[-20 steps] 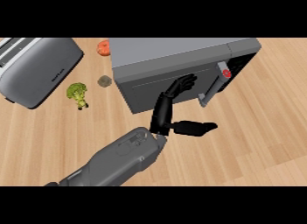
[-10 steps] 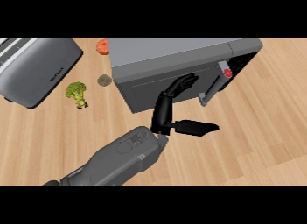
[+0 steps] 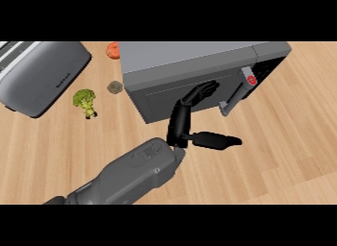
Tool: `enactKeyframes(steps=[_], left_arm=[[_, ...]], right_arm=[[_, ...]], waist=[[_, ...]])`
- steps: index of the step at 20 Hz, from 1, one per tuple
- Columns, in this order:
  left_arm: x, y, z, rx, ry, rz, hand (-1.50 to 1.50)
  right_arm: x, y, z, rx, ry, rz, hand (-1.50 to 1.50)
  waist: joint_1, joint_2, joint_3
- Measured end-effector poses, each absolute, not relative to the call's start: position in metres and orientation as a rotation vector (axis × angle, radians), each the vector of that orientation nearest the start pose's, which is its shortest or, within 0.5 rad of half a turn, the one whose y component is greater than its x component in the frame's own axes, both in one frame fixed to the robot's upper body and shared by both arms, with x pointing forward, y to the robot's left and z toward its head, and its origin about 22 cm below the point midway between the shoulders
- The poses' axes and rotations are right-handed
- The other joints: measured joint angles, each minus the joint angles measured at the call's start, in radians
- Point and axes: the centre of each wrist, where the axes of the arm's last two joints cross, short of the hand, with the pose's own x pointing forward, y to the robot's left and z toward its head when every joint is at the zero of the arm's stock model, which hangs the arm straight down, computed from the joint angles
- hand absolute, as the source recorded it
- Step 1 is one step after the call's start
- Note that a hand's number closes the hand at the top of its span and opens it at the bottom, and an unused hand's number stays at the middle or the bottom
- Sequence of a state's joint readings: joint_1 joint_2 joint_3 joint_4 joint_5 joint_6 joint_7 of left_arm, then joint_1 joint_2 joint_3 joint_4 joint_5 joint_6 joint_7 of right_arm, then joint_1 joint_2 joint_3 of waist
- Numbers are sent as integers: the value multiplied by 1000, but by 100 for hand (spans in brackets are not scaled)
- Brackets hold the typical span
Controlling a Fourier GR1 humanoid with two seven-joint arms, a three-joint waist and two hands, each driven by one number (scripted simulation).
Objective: Pick up the milk, place it into the microwave and close the microwave
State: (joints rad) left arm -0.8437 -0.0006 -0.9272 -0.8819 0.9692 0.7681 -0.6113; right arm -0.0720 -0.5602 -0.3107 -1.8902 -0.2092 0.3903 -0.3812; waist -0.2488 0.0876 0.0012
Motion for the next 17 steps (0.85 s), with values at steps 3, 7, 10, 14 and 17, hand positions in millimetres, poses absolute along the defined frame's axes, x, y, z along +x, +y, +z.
enactKeyframes(steps=[3, 7, 10, 14, 17], left_arm=[[311, -3, 18, -193, -1822, -88, -150], [312, -3, 17, -195, -1832, -79, -150], [312, -2, 16, -193, -1839, -70, -150], [312, -1, 14, -191, -1847, -58, -150], [313, 0, 13, -191, -1853, -46, -150]], right_arm=[[236, -360, 158, 47, -2271, 549, -150], [243, -361, 147, 157, -2237, 479, -150], [247, -363, 144, 203, -2219, 447, -150], [253, -369, 144, 249, -2202, 421, -150], [257, -373, 145, 276, -2196, 407, -150]], waist=[[4, 4, 1], [-1, 5, 1], [-3, 4, 0], [-9, 4, 0], [-14, 3, 0]])
